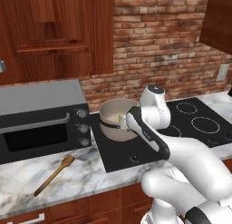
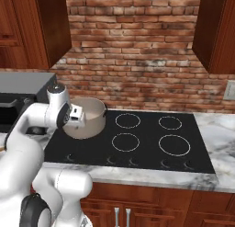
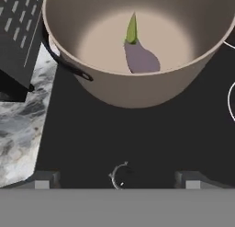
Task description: Put the eggplant and lemon wedge in the pot. Retrieve the spatula and lightly stir the vegetables in the pot.
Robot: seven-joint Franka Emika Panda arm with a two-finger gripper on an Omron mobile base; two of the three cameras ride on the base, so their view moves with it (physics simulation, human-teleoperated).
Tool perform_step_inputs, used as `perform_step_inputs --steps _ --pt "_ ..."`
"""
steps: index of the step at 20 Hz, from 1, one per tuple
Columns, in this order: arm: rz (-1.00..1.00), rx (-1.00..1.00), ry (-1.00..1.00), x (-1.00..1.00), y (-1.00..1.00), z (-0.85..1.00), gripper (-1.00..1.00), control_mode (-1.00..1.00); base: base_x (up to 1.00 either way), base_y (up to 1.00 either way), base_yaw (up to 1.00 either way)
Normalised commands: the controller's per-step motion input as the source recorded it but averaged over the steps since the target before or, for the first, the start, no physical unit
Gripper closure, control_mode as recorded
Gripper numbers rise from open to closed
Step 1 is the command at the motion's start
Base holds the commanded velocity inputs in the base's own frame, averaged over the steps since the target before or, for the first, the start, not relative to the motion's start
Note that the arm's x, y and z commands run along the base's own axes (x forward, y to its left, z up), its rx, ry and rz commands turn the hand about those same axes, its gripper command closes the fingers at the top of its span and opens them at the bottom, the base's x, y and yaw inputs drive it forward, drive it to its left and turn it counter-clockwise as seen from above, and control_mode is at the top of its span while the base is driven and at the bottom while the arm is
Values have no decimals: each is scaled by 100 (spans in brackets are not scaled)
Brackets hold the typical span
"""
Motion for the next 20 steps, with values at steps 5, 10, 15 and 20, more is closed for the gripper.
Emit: perform_step_inputs --steps 5,10,15,20 --pt "0 -4 22 -9 0 13 -100 -100 0 0 0" --pt "0 -12 33 -2 0 12 -100 -100 0 0 0" --pt "0 -2 17 -28 0 0 -100 -100 0 0 0" --pt "0 0 0 0 0 0 -100 -100 0 0 0"
